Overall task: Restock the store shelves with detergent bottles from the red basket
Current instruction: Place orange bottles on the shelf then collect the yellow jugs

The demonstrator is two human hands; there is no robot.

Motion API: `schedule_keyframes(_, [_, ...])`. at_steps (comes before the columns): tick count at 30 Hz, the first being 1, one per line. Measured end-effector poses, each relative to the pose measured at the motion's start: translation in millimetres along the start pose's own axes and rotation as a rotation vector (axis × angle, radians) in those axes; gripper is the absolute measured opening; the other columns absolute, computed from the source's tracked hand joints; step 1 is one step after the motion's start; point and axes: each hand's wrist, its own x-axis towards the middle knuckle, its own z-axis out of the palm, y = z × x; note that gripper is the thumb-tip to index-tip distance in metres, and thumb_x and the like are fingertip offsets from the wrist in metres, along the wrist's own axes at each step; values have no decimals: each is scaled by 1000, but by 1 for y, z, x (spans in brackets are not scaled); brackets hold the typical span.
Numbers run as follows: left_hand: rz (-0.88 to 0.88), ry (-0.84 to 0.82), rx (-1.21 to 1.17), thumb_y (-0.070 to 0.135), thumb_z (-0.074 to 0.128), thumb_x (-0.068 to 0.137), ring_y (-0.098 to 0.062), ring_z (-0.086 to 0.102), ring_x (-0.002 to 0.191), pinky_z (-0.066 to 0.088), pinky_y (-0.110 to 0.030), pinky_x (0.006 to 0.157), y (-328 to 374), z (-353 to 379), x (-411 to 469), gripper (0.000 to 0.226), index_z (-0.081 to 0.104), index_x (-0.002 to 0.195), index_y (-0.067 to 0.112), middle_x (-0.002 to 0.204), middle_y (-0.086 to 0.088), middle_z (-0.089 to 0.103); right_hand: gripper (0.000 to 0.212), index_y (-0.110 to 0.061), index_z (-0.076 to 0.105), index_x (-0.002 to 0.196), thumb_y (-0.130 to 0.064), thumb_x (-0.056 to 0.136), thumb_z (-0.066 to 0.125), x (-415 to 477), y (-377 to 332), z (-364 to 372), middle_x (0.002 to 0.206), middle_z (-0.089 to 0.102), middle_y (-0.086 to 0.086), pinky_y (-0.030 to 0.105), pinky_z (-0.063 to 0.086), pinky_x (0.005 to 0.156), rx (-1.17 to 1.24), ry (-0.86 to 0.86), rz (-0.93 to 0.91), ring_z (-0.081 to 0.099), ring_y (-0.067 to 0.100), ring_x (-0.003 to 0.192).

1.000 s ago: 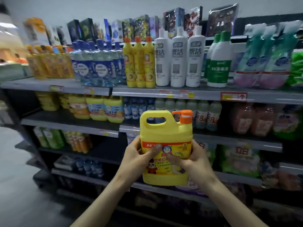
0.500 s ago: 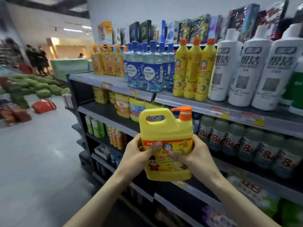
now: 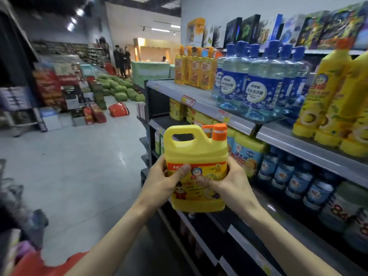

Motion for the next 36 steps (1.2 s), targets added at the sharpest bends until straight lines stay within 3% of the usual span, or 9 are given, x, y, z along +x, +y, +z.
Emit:
schedule_keyframes(2, [9, 53, -2, 42, 78, 84, -1, 74, 105, 62, -21, 79, -8, -24, 18, 53, 59, 132, 33, 113, 20, 77, 77, -25, 60, 131, -47, 66, 97, 24, 1, 27, 117, 76, -8, 42, 64, 93, -3, -24, -9, 74, 9, 107])
schedule_keyframes(5, [19, 96, 23, 45, 79, 82, -1, 73, 107, 62, -26, 87, -23, -66, 50, 58, 59, 135, 33, 115, 18, 77, 79, -27, 59, 131, -51, 65, 97, 60, 4, 69, 117, 76, -9, 41, 64, 92, -6, -41, -29, 74, 8, 107])
schedule_keyframes(11, [27, 72, 21, 45, 78, 81, 1, 71, 108, 60, -18, 82, -34, -148, 121, 59, 60, 136, 31, 115, 18, 76, 75, -31, 57, 131, -45, 68, 96, 134, -7, 142, 118, 75, -13, 37, 63, 94, -17, -68, -43, 73, 4, 109])
schedule_keyframes(16, [32, 32, 43, 47, 79, 81, -2, 71, 111, 61, -24, 89, -45, -194, 182, 61, 60, 137, 31, 119, 14, 76, 73, -31, 56, 131, -44, 71, 96, 186, -2, 186, 118, 75, -13, 40, 63, 94, 15, -36, -41, 73, 5, 110])
schedule_keyframes(21, [13, -1, 36, 40, 79, 84, -5, 71, 114, 61, -24, 90, -71, -220, 235, 57, 60, 137, 30, 120, 13, 76, 74, -34, 54, 133, -40, 73, 97, 237, 18, 213, 121, 74, -11, 43, 63, 95, 19, -27, -30, 73, 8, 113])
schedule_keyframes(27, [-34, -3, 53, 44, 81, 80, -8, 70, 117, 61, -29, 94, -111, -233, 305, 62, 62, 137, 30, 123, 11, 76, 82, -39, 53, 131, -49, 64, 99, 304, 61, 233, 121, 74, -11, 44, 63, 95, 22, -32, -4, 73, 10, 113])
schedule_keyframes(31, [-51, -31, 72, 39, 82, 80, -6, 69, 118, 59, -27, 95, -128, -235, 361, 60, 62, 136, 29, 122, 12, 76, 82, -42, 52, 131, -44, 64, 100, 356, 84, 238, 120, 72, -17, 42, 63, 94, 41, -14, 14, 71, 5, 112])
schedule_keyframes(36, [-23, -110, 137, 39, 78, 88, -1, 64, 122, 55, -24, 101, -142, -237, 437, 61, 53, 143, 34, 127, 19, 70, 87, -47, 51, 132, -51, 60, 100, 419, 106, 240, 119, 69, -21, 42, 62, 95, 39, 31, 15, 69, 3, 111])
